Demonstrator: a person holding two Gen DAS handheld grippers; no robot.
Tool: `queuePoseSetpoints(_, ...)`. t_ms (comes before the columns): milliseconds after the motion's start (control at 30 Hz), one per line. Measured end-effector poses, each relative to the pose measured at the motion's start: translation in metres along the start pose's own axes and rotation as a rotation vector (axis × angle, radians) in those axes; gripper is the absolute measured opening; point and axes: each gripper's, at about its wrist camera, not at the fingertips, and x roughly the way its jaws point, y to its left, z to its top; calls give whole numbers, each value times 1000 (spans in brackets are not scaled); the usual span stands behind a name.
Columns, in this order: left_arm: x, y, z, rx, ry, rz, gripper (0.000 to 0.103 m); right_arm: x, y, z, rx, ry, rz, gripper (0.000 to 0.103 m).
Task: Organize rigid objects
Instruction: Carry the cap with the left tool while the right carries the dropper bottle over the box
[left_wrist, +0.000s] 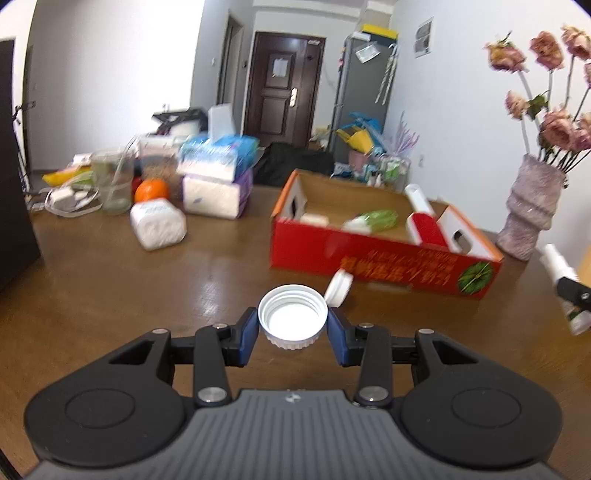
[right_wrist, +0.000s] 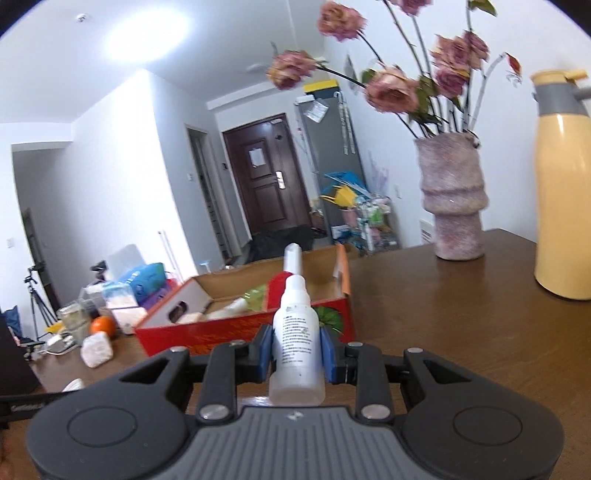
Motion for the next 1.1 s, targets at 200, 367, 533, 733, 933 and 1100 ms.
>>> queuePoseSetpoints(200, -6, -25, 26, 24, -36, -31, 41, 0, 21, 18, -6, -24, 37, 27)
queuePoseSetpoints(367, -4, -38, 43, 31, -48, -40, 41, 7, 37, 31, -18, -34, 62, 27)
queuePoseSetpoints(533, 6, -45, 61, 26, -41, -29, 41, 20, 46, 45, -16, -46, 74, 27)
queuePoseSetpoints(733, 21, -49, 81, 25, -26, -22, 41, 41, 54, 57, -25, -51, 83, 27)
queuePoseSetpoints(933, 38, -55, 104, 43, -19, 0, 41, 60, 59, 69, -33, -52, 78, 27)
queuePoseSetpoints(1100, 55, -57, 122, 29, -5, -18, 41, 74, 58, 78, -5, -64, 84, 27)
